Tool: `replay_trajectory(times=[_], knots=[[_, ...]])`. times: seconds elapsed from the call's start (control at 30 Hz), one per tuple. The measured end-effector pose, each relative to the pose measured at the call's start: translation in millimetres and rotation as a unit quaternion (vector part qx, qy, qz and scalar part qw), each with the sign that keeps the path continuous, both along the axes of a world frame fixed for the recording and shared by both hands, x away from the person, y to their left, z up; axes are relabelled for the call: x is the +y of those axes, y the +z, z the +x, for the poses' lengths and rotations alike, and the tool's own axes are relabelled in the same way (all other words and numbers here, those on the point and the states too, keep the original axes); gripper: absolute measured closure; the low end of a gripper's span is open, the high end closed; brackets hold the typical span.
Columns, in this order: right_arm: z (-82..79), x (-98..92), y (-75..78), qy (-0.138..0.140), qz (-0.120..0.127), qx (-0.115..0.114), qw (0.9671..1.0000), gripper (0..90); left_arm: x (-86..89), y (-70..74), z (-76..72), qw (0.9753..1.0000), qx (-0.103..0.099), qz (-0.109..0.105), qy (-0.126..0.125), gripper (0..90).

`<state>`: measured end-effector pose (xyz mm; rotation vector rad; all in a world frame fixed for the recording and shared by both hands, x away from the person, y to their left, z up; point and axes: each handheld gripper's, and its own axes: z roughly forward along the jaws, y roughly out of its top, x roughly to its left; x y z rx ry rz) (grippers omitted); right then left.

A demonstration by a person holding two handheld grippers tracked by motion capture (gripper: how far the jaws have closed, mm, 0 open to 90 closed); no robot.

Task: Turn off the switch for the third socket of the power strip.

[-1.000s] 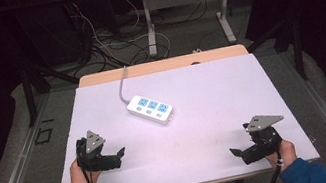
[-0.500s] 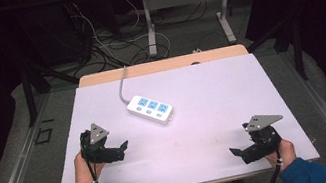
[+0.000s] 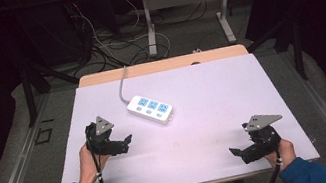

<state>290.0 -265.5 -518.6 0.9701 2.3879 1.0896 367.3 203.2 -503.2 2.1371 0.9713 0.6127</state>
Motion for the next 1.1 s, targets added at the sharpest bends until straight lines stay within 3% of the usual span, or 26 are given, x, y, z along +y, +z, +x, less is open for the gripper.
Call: replay_trajectory(times=[0.3, 0.33, 0.4, 1.1], knots=[[0.5, 1.5, -1.0, -0.002, 0.003, 0.003, 1.0000, 2.9, -9.3, 1.3, 12.5, 1.0000, 0.006, 0.002, -0.004, 0.2], [0.4, 0.7, 0.1, 0.004, -0.002, 0.011, 0.9999, 2.9, -10.3, 1.0, 14.1, 1.0000, 0.004, 0.001, -0.005, 0.2], [0.4, 1.4, -0.3, 0.001, 0.001, 0.002, 1.0000, 2.9, -12.4, 1.0, 16.9, 1.0000, 0.005, 0.000, -0.006, 0.3], [0.7, 1.4, -0.4, 0.002, -0.004, 0.004, 1.0000, 3.3, -30.9, 0.6, 44.1, 0.9998, 0.016, -0.006, -0.010, 0.0]])
